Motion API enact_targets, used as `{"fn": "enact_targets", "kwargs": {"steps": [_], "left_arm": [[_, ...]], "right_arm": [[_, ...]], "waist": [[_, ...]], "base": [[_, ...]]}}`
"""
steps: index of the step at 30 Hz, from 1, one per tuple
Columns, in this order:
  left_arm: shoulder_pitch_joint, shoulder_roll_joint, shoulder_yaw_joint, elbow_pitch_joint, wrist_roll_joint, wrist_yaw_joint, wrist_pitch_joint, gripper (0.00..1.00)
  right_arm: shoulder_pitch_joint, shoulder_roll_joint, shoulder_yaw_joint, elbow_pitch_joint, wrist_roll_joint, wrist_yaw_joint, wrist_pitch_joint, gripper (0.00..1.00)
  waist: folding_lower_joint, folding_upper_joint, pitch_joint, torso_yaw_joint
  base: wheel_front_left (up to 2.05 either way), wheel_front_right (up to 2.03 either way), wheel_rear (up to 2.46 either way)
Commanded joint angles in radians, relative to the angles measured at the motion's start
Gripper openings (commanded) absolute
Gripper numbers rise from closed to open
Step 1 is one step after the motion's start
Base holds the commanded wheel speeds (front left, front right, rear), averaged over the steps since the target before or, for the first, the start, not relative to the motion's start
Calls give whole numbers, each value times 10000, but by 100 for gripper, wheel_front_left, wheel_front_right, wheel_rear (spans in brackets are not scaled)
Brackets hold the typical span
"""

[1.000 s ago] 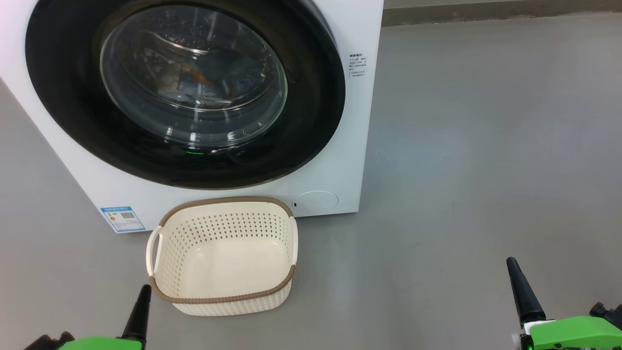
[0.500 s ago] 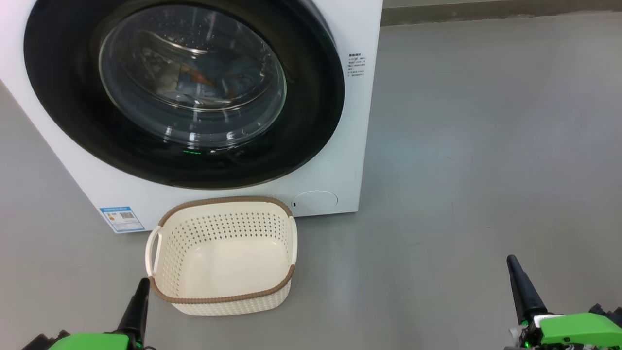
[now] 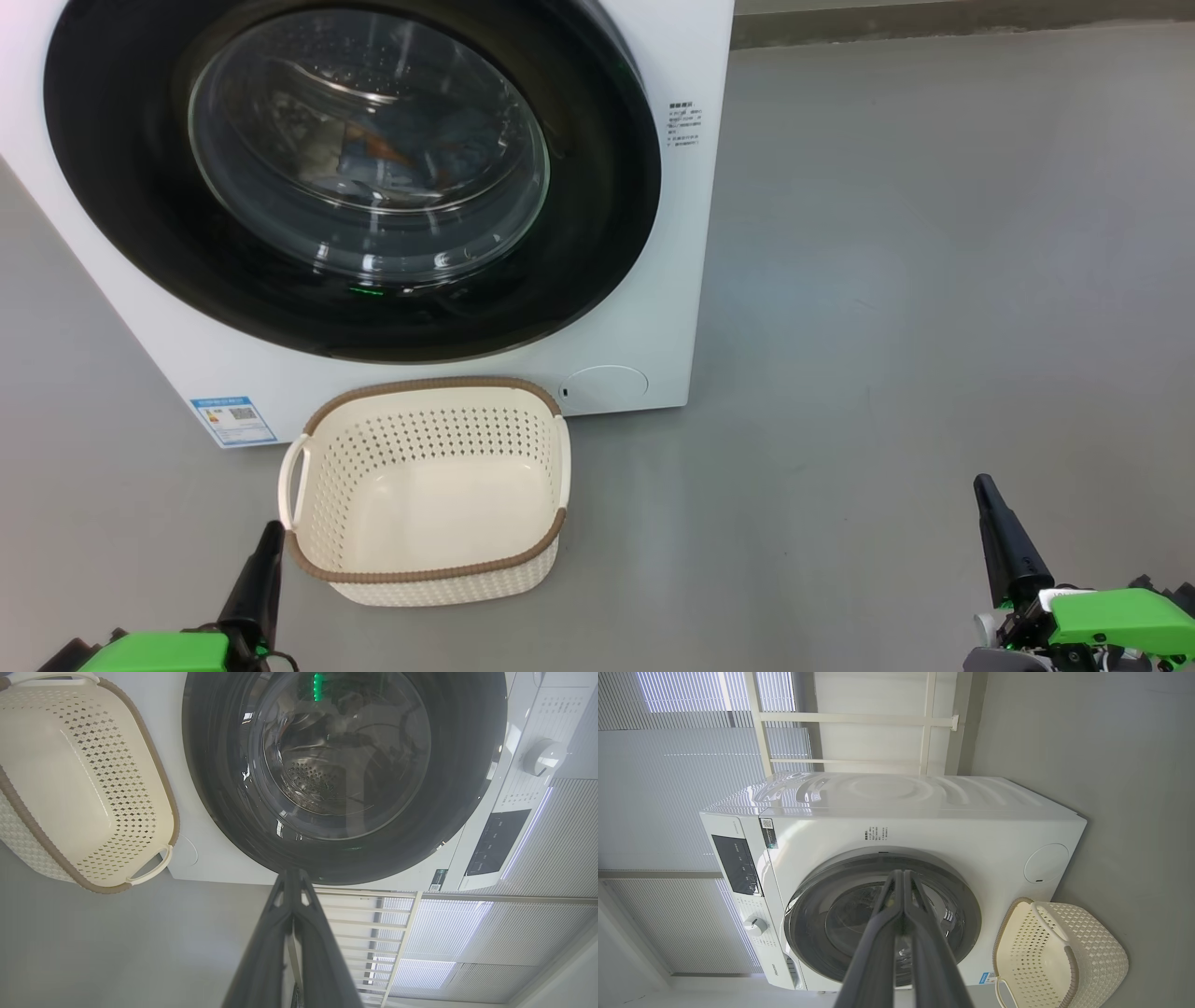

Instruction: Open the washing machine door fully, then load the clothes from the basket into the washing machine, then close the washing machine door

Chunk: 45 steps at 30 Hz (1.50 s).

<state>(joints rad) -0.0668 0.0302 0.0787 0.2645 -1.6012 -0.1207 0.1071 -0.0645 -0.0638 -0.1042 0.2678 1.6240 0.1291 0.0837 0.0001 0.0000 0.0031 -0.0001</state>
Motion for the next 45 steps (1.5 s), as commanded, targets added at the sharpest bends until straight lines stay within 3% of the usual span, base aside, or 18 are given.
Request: {"fn": "enact_targets", "kwargs": {"steps": [1,45], "left_arm": [[-413,200,349,-191,-76,-100,60,0],[-413,200,348,-193,-76,-100,59,0]], "right_arm": [[-408,-75,194,-247,87,16,62,0],[-419,17,65,-239,-21,16,166,0]], "waist": [[0,0,0,1],[0,0,0,1]], "base": [[0,0,0],[0,0,0]]}}
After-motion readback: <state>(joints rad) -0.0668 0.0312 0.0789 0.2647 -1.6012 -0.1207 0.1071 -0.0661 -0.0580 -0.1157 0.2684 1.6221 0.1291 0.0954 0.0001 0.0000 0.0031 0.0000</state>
